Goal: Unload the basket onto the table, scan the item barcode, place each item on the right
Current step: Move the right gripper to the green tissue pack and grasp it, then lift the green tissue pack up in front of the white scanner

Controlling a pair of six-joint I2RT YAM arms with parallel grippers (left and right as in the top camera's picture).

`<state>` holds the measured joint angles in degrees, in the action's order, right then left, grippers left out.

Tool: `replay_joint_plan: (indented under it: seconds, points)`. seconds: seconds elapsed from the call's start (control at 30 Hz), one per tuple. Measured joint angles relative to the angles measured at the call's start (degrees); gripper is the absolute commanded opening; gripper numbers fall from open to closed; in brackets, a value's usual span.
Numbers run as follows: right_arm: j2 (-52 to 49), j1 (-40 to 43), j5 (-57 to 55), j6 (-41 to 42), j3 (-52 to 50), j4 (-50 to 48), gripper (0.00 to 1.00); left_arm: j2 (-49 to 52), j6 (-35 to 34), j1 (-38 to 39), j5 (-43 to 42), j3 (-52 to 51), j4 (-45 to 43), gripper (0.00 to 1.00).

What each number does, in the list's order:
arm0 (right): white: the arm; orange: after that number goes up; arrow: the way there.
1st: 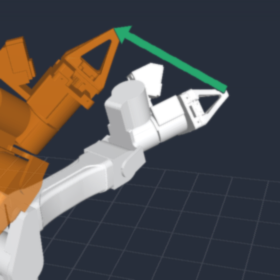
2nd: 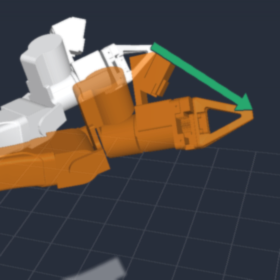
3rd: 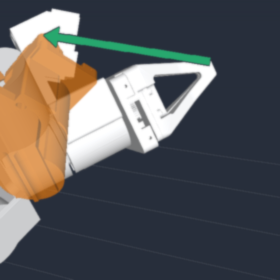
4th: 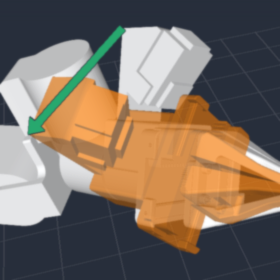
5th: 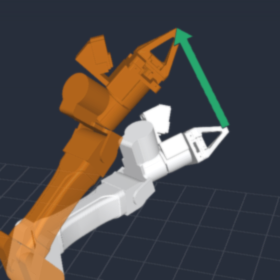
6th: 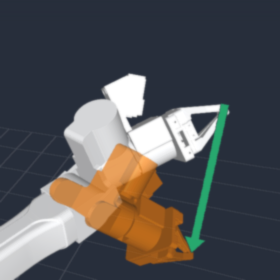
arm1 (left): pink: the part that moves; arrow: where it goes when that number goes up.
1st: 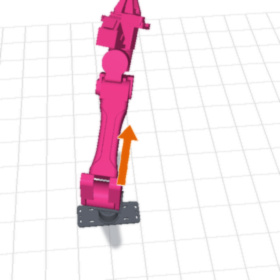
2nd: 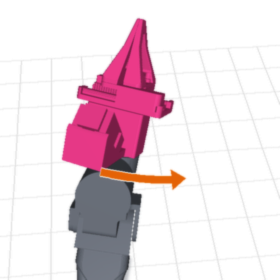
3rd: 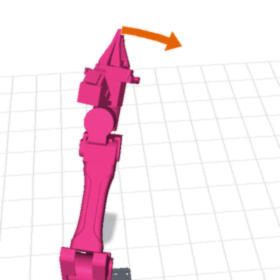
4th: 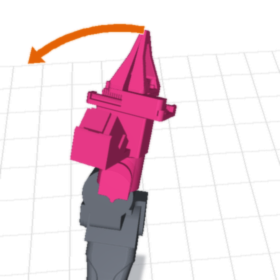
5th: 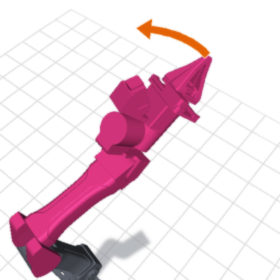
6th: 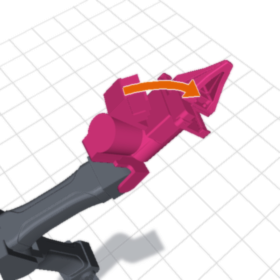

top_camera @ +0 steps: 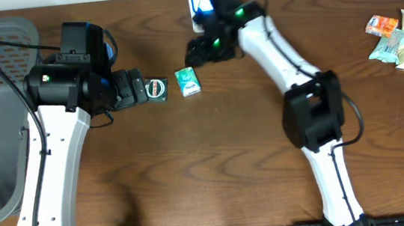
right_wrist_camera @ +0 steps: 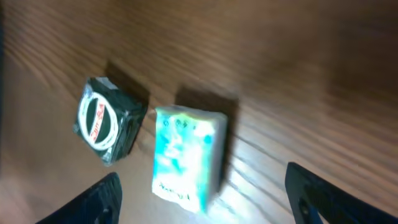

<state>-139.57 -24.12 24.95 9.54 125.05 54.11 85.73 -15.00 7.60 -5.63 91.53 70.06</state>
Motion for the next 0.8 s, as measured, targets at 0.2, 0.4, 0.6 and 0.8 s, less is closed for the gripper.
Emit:
replay_joint_plan:
  seconds: [0.2,0.4,0.6,0.8]
  points:
    - [0.0,-1.79,-1.81,3.32,-6.99,-6.6,0.71,0.0,0.0,0.0,0.0,0.0,0.0,0.98]
    - [0.31,-1.84,-1.33,5.51,-11.54,-12.74,0.59,0.0,0.0,0.0,0.0,0.0,0.0,0.98]
    - [0.9,-2.82,0.66,6.67,-15.02,-14.4,0.04,0.0,0.0,0.0,0.0,0.0,0.0,0.98]
    - [1.31,-2.8,3.21,6.75,-15.04,-13.25,0.01,0.0,0.0,0.0,0.0,0.0,0.0,0.98]
